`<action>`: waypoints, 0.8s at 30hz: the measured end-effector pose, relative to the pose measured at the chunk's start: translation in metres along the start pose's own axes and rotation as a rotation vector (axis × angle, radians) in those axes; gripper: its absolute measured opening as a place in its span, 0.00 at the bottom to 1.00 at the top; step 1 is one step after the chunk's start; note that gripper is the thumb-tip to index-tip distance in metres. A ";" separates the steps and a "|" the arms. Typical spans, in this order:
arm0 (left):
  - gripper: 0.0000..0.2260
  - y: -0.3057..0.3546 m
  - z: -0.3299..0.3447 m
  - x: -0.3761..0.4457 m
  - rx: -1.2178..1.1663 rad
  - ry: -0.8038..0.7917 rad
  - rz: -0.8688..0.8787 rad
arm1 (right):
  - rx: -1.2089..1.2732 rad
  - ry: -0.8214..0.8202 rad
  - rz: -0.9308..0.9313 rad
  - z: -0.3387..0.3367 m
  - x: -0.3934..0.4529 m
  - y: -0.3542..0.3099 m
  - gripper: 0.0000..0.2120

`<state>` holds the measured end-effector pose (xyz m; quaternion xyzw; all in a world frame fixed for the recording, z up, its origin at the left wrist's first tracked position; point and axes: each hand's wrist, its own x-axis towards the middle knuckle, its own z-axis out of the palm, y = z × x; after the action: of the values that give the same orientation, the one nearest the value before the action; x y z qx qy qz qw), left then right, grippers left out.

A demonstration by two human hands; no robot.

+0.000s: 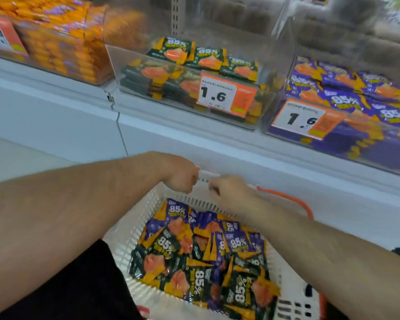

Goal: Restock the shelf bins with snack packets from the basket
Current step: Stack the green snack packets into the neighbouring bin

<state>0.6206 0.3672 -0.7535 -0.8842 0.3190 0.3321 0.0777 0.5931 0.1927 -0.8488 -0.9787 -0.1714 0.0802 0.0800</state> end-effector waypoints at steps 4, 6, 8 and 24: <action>0.16 0.002 0.011 0.013 0.061 -0.062 -0.019 | 0.051 -0.554 0.152 0.066 -0.023 0.021 0.11; 0.16 0.004 0.013 0.018 0.062 -0.089 -0.024 | -0.005 -0.728 0.187 0.088 -0.036 0.030 0.08; 0.16 0.005 0.015 0.024 0.059 -0.103 -0.028 | -0.016 -0.809 0.223 0.104 -0.049 0.040 0.09; 0.15 0.006 0.013 0.032 -0.014 -0.075 -0.048 | 0.304 -0.686 0.360 0.087 -0.047 0.037 0.12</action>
<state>0.6281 0.3507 -0.7830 -0.8792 0.2920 0.3652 0.0913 0.5459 0.1530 -0.9340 -0.8866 -0.0004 0.4387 0.1467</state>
